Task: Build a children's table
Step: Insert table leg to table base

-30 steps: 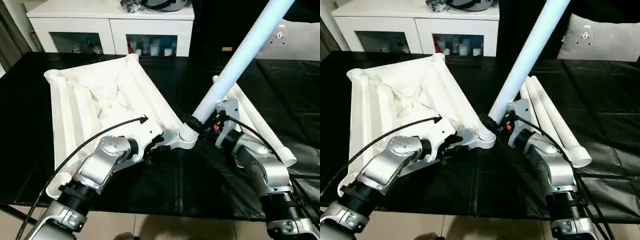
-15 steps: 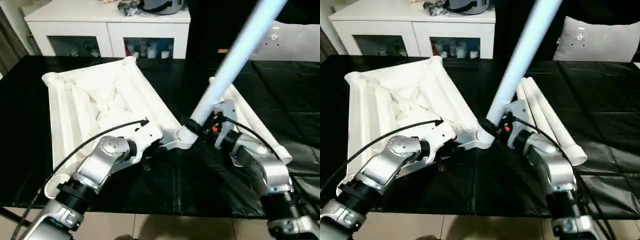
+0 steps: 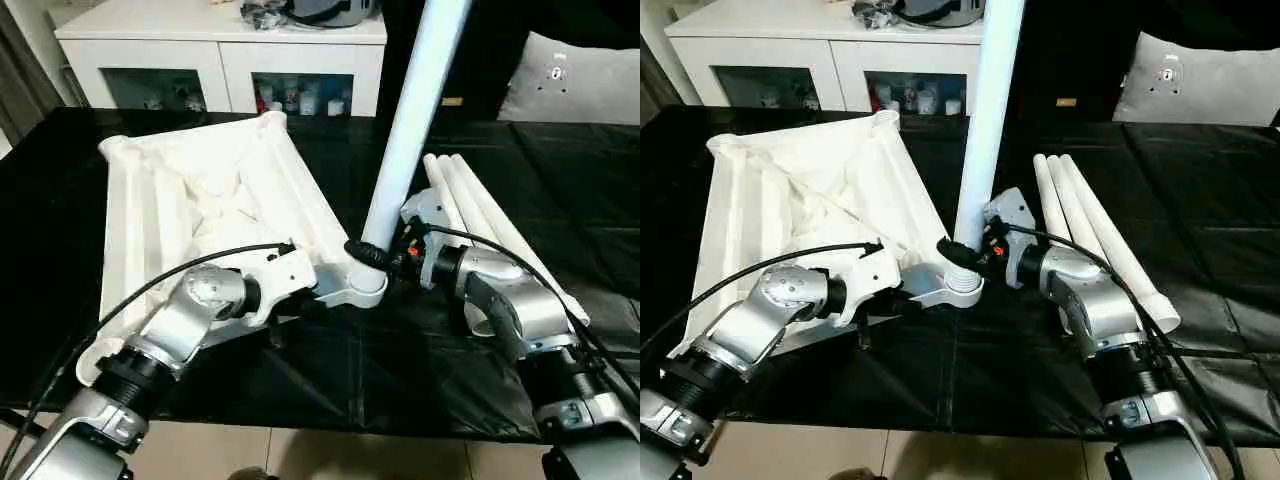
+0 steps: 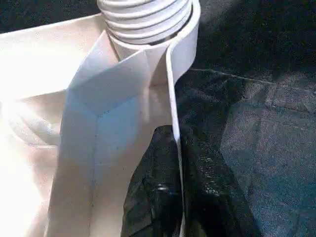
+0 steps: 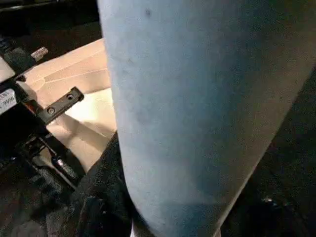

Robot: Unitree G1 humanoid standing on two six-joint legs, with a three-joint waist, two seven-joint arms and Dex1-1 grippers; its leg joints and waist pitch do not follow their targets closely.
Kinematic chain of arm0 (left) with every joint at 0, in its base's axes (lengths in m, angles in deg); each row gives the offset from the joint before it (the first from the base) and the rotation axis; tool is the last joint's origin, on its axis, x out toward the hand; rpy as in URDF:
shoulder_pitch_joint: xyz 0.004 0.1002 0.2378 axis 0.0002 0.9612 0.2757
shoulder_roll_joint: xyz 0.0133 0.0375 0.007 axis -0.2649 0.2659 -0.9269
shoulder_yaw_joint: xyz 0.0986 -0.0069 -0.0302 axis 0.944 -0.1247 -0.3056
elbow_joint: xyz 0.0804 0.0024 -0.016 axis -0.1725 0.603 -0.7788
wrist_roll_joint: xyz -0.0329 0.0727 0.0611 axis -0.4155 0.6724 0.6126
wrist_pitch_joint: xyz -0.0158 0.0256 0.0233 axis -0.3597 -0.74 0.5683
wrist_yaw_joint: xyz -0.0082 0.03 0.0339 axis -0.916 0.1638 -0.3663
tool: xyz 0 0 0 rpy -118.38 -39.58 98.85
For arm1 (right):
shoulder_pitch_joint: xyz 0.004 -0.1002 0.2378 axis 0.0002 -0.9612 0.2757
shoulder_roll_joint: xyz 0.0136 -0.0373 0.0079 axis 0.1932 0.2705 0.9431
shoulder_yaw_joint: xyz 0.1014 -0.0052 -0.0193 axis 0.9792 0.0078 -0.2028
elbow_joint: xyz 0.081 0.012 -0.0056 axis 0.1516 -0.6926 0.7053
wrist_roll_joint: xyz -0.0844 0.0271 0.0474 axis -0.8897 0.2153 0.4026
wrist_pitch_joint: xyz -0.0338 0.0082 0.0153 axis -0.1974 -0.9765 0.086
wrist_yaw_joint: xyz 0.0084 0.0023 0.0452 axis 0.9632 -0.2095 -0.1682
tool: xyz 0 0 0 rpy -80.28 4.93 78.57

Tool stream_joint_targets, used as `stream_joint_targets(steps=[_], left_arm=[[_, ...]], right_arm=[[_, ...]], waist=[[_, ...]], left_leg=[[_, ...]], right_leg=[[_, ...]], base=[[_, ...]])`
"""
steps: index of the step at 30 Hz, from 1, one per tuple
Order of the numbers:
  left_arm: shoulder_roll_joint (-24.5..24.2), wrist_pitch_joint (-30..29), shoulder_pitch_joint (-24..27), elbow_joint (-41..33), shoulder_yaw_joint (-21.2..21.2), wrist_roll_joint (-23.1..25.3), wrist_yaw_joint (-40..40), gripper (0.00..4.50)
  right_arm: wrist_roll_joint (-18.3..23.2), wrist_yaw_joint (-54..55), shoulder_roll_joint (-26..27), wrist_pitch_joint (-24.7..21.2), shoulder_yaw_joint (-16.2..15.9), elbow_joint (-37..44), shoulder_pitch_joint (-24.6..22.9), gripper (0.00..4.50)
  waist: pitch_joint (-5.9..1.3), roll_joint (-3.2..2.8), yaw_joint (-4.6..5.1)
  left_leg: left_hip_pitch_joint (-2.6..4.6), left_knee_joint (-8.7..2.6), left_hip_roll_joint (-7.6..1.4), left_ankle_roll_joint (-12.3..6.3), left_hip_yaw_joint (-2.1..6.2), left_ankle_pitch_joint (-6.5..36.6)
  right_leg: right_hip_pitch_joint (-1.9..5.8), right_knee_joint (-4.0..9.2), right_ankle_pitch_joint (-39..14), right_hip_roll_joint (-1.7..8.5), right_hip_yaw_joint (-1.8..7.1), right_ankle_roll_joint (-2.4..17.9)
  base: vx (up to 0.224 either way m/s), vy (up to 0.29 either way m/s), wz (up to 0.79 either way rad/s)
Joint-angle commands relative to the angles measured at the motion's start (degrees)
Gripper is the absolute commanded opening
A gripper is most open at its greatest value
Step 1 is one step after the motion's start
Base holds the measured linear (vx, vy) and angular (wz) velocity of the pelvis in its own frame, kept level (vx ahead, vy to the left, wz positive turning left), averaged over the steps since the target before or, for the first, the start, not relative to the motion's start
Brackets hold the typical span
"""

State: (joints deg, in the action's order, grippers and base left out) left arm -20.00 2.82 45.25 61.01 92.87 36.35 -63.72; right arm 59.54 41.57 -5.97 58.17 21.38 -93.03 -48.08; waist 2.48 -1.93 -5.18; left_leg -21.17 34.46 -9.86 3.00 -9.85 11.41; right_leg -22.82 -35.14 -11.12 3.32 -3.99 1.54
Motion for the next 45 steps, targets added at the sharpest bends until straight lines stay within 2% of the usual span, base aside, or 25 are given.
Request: stream_joint_targets(steps=[1,4,10,13,15,21,22,24,25,27,28,29,30,32,33,37,40,45], left_arm=[[-0.1,1.9,0.2,-0.4,2.4,1.2,-2.4,0.0],[0.3,2.6,0.0,0.2,2.1,1.3,-2.3,0.0],[0.8,4.5,-0.3,2.0,1.6,1.4,-1.7,0.0],[1.4,4.1,-0.1,2.4,0.7,0.2,-2.1,0.0],[1.6,3.7,0.1,2.8,0.3,-0.2,-2.2,0.0],[1.2,4.1,0.3,3.6,0.5,0.5,-2.3,0.0],[1.1,4.2,0.3,3.7,0.7,0.6,-2.4,0.0],[1.0,4.3,0.2,3.9,0.8,0.9,-2.6,0.0],[0.9,4.4,0.2,3.9,1.0,1.1,-2.7,0.0],[0.2,5.3,0.0,4.2,1.9,2.5,-3.4,0.0],[0.0,5.6,0.0,4.2,2.1,2.8,-3.6,0.0],[-0.4,6.0,-0.2,4.5,2.5,3.5,-4.0,0.0],[-0.6,6.2,-0.3,4.7,2.7,3.8,-4.1,0.0],[-0.9,7.0,-0.8,5.3,3.1,4.2,-4.9,0.0],[-1.0,7.3,-1.1,5.7,3.2,4.3,-5.3,0.0],[-1.5,8.3,-2.3,6.7,3.5,4.5,-6.5,0.0],[-1.8,9.3,-3.5,8.0,3.3,4.3,-7.7,0.0],[-2.7,11.0,-5.9,10.8,2.7,4.0,-9.9,0.0]], right_arm=[[-1.2,-0.9,-0.4,-1.4,-1.0,-1.8,0.2,1.88],[-0.9,-2.4,-0.2,-2.2,-1.1,-2.5,0.2,1.88],[-0.7,-4.1,-0.2,-2.6,-1.6,-4.9,-0.1,1.88],[0.3,-3.0,0.7,-2.3,0.3,-7.1,-0.3,1.88],[1.6,-1.9,1.7,-2.1,2.8,-8.9,-0.8,1.88],[5.0,-1.1,3.2,-2.1,7.1,-9.8,-4.4,1.88],[4.4,-0.9,3.1,-1.4,6.7,-9.6,-5.4,1.88],[3.3,-0.6,2.8,-0.5,6.0,-9.4,-6.4,1.88],[2.6,-0.4,2.6,0.1,5.4,-9.1,-6.9,1.88],[-1.8,0.1,1.2,3.0,2.2,-7.9,-8.0,1.88],[-2.7,0.1,0.9,3.6,1.6,-7.6,-8.2,1.88],[-3.9,-0.3,0.4,4.3,0.6,-7.3,-8.0,1.88],[-4.2,-0.5,0.3,4.4,0.2,-7.2,-7.9,1.88],[-4.7,-1.8,0.1,3.9,-0.8,-7.6,-6.8,1.88],[-5.0,-2.6,0.0,3.8,-1.4,-8.0,-6.3,1.88],[-5.7,-5.5,-0.7,3.1,-4.1,-8.2,-5.8,1.88],[-5.6,-7.4,-1.0,2.4,-5.6,-7.3,-6.2,1.88],[-5.5,-9.7,-1.0,0.9,-7.4,-5.1,-7.3,1.88]], waist=[[-3.41,0.27,-0.08],[-3.47,0.37,-0.13],[-3.45,0.2,-0.25],[-3.38,0.24,-0.28],[-3.33,0.27,-0.25],[-3.54,0.21,-0.37],[-3.62,-0.06,-0.39],[-3.5,0.05,-0.41],[-3.46,-0.1,-0.46],[-3.37,-0.79,-0.54],[-3.23,-0.43,-0.33],[-3.08,-0.78,-0.27],[-2.82,-0.61,-0.09],[-2.48,-0.69,0.14],[-2.63,-0.6,0.29],[-2.82,-0.73,0.28],[-3.01,-0.92,0.2],[-3.09,-1.13,0.18]], left_leg=[[0.52,-4.0,-3.34,-2.1,1.17,7.8],[0.44,-3.91,-3.32,-2.37,1.12,7.0],[0.53,-3.98,-3.39,-2.16,1.18,7.8],[0.73,-4.02,-3.38,-1.84,1.1,9.0],[0.69,-4.15,-3.43,-1.55,1.2,9.5],[0.6,-4.12,-3.48,-1.94,1.23,8.2],[0.58,-4.09,-3.44,-1.99,1.26,7.9],[0.6,-4.12,-3.48,-2.05,1.2,8.3],[0.68,-4.22,-3.47,-1.76,1.22,9.4],[0.75,-4.33,-3.49,-1.26,1.37,10.5],[0.8,-4.47,-3.4,-0.96,1.31,11.5],[0.82,-4.61,-3.38,-0.79,1.39,12.5],[1.1,-4.78,-3.33,-0.46,1.36,15.2],[1.72,-5.05,-3.32,0.24,1.59,18.4],[1.83,-5.1,-3.29,0.5,1.66,19.1],[1.6,-5.2,-3.5,0.33,1.76,18.0],[1.53,-5.15,-3.54,0.32,1.66,17.2],[1.45,-5.19,-3.48,0.08,1.63,16.3]], right_leg=[[3.09,4.12,-9.6,5.35,3.16,11.5],[3.14,3.94,-8.4,5.34,3.2,11.6],[3.1,4.03,-9.0,5.34,3.16,11.7],[3.02,4.34,-10.6,5.53,3.22,11.8],[3.03,4.41,-11.7,5.49,3.2,11.5],[3.13,4.16,-8.9,5.47,3.16,11.8],[3.17,4.01,-8.3,5.45,3.12,12.0],[3.04,4.2,-8.7,5.48,3.1,12.0],[3.05,4.39,-10.0,5.48,3.08,11.6],[2.95,4.57,-11.5,5.43,3.04,11.0],[2.95,4.75,-12.7,5.31,3.06,10.4],[2.89,4.84,-14.2,5.35,3.04,10.3],[2.76,5.46,-18.9,5.38,2.99,9.3],[2.61,6.0,-24.3,5.54,3.15,8.3],[2.7,6.08,-25.6,5.55,3.19,7.8],[2.79,5.75,-21.9,5.47,3.29,8.6],[2.89,5.34,-17.4,5.42,3.36,10.1],[3.13,5.16,-15.6,5.43,3.32,10.6]], base=[[0.0,0.0,0.0],[0.0,0.0,0.0],[0.0,0.0,0.0],[0.0,0.0,0.0],[0.0,0.0,0.0],[0.0,0.0,0.0],[0.0,0.0,0.0],[0.0,0.0,0.0],[0.0,0.0,0.0],[0.0,0.0,0.0],[0.0,0.0,0.0],[0.0,0.0,0.0],[0.0,0.0,0.0],[0.0,0.0,0.0],[0.0,0.0,0.0],[0.0,0.0,0.0],[0.0,0.0,0.0],[0.0,0.0,0.0]])
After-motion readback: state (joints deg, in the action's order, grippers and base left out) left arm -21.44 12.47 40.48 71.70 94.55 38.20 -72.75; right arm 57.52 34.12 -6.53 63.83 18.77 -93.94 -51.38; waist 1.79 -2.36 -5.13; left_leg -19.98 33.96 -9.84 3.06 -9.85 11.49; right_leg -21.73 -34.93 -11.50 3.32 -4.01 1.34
